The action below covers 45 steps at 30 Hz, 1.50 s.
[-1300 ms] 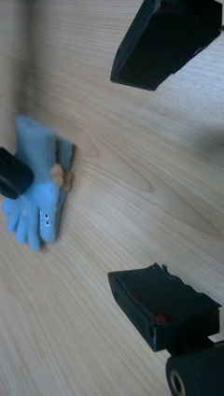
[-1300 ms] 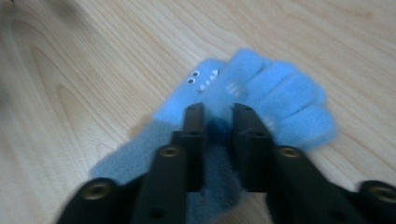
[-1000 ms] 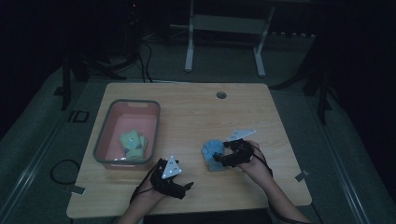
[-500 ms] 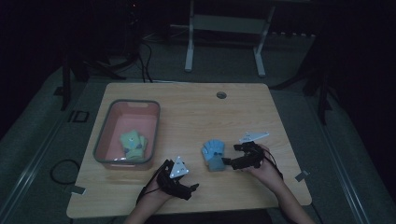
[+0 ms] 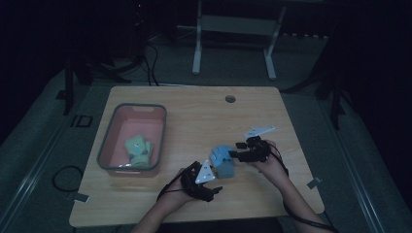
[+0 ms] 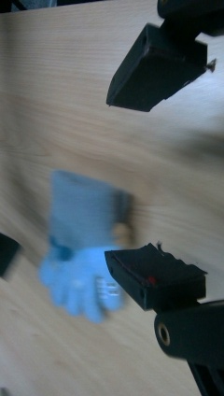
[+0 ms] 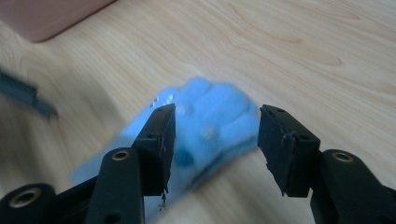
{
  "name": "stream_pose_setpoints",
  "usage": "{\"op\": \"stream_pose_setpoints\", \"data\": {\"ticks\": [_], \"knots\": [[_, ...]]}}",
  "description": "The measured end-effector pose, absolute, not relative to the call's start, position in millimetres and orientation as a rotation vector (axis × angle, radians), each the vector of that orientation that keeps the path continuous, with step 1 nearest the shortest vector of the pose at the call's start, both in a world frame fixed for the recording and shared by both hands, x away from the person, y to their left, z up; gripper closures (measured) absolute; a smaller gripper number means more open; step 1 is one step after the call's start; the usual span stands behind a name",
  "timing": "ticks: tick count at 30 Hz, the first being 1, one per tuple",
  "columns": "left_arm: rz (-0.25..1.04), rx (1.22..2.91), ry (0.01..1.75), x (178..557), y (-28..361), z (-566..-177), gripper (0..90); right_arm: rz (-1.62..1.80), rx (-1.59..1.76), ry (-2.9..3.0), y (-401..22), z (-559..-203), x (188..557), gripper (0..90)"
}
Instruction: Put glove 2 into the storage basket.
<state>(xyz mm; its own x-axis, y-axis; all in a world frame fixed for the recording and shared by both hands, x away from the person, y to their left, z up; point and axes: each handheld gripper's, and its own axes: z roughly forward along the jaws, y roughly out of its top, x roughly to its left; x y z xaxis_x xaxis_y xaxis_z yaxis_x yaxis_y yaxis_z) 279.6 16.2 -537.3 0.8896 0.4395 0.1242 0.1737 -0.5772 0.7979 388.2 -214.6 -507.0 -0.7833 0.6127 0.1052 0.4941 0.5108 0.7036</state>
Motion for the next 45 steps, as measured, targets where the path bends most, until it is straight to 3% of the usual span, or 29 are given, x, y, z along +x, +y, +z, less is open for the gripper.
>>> {"op": "stream_pose_setpoints", "data": {"ticks": [12,22,26,28,29,34,38,45], "knots": [[0.430,2.299,0.247,302,-20,-545,34.5,1.047,1.022,2.666,-201,-538,413,39.9],[0.423,2.333,0.267,314,-23,-557,39.7,0.986,0.971,2.687,-199,-548,412,40.7],[0.454,2.352,0.287,315,-24,-558,47.0,0.990,0.934,2.706,-197,-547,410,52.1],[0.474,2.365,0.285,315,-26,-558,49.5,0.992,0.923,2.713,-197,-547,410,53.0],[0.485,2.373,0.298,316,-27,-558,53.0,1.010,0.916,2.737,-197,-547,410,61.0],[0.464,2.376,0.312,321,-27,-556,66.1,1.020,0.942,2.759,-194,-547,411,71.8],[0.445,2.378,0.326,323,-25,-551,72.4,1.028,0.960,2.757,-193,-547,410,75.4],[0.424,2.371,0.337,326,-17,-540,75.0,1.054,0.970,2.728,-191,-542,409,77.8]]}}
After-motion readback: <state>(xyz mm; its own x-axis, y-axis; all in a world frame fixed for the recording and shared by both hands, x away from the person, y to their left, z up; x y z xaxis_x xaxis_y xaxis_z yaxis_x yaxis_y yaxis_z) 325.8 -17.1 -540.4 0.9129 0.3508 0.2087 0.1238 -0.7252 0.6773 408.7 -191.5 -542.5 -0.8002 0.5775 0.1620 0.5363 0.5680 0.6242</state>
